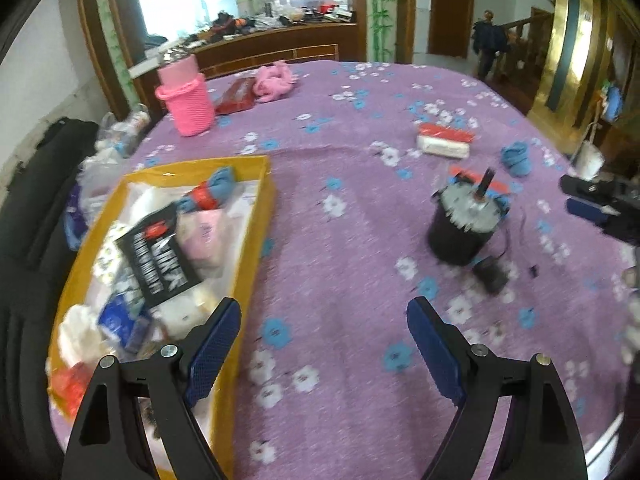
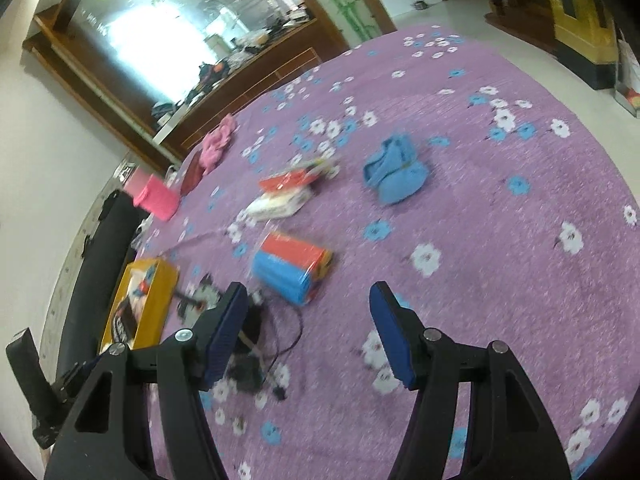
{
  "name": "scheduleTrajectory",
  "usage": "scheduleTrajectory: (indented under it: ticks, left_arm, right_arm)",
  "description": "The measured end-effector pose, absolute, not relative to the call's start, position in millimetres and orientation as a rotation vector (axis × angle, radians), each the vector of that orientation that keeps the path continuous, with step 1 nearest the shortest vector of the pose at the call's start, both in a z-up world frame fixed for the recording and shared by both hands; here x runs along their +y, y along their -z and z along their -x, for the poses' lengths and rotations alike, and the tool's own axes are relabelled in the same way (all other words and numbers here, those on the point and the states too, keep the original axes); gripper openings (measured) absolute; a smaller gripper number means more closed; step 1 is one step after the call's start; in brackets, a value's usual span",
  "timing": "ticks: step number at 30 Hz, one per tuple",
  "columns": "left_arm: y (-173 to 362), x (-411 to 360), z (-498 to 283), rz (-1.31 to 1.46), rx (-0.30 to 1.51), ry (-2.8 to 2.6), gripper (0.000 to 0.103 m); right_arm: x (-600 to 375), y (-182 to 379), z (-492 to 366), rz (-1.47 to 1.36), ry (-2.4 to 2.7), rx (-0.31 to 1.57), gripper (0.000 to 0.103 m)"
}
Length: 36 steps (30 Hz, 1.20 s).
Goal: Organize soft objects
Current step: 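Move both open grippers back from the box toward the remaining items, then grasp the blue-red sponge pack with the left gripper while the right grasps the blue knit cloth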
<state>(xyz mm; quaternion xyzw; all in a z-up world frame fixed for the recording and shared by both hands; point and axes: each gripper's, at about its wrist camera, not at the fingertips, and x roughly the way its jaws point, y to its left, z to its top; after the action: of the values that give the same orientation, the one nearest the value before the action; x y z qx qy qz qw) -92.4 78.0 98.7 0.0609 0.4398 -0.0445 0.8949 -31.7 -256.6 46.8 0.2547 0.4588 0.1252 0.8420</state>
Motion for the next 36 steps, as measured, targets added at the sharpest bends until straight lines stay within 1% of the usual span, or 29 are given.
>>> scheduleTrajectory:
  ticks: [5,9,17,21,25,27,28,31,36]
  left_arm:
    - [-109,88,73,-0.032,0.917,0.165,0.086]
    - [-116,99,60,0.035,0.899,0.201,0.087]
    - [-100,112,44,0.092,0.933,0.217,0.087]
    - [-95,122,31,0.136,0.947,0.212,0.087]
    - [-92,127,22,0.173,0.951,0.203,0.087]
    - [-90,131,19,0.203,0.954,0.199,0.087]
    - [-88,133,17,0.223,0.955,0.198,0.087]
    - [-87,136,12,0.252,0.961,0.201,0.087]
    - [-88,126,-4,0.242,0.960,0.219,0.087]
  right_arm:
    - [-258,-47,5,-0.554,-0.247,0.978,0.062]
    - [-251,-33,-18,-0.580,-0.251,1.030,0.062]
    - [-227,0,-34,-0.693,-0.325,1.146,0.063]
    - [-195,4,-62,-0.740,-0.435,1.206,0.065]
    - [-150,4,-95,-0.629,-0.562,1.296,0.067]
    - [-125,6,-102,-0.622,-0.762,1.368,0.067]
    - [-121,4,-101,-0.620,-0.799,1.367,0.067]
    - [-133,-14,-88,-0.574,-0.779,1.275,0.067]
    - [-223,-46,-60,-0.608,-0.403,0.999,0.068]
